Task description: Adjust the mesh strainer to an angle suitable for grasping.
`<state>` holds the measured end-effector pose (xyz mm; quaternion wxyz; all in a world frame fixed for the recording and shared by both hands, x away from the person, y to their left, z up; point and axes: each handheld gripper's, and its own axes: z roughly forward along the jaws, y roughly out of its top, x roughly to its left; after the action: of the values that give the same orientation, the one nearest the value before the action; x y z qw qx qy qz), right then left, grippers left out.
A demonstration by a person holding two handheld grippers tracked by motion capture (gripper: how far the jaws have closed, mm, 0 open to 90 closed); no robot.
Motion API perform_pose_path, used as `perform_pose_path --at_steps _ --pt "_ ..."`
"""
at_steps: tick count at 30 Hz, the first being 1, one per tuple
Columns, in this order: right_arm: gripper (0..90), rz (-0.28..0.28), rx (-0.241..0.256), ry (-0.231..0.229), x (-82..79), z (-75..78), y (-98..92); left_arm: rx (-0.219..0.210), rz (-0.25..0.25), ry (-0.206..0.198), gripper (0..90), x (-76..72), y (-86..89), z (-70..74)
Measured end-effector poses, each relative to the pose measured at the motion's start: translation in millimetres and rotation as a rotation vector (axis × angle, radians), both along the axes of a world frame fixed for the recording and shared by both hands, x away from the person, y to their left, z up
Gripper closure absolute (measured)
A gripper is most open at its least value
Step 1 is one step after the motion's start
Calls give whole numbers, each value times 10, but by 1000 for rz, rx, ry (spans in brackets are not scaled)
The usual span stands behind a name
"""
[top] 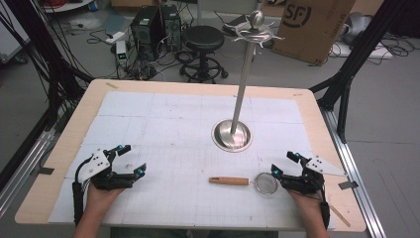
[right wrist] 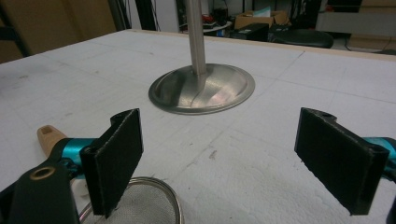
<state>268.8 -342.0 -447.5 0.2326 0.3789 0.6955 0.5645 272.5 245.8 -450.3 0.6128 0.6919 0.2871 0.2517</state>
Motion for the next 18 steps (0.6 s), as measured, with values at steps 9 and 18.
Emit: perform_pose_path --at_steps 9,18 --pt "142 3 -14 -2 -1 2 13 9 -4 -4 128 -6 -1 1" --pt "142 -1 -8 3 -2 1 9 7 -9 -6 128 -6 -2 0"
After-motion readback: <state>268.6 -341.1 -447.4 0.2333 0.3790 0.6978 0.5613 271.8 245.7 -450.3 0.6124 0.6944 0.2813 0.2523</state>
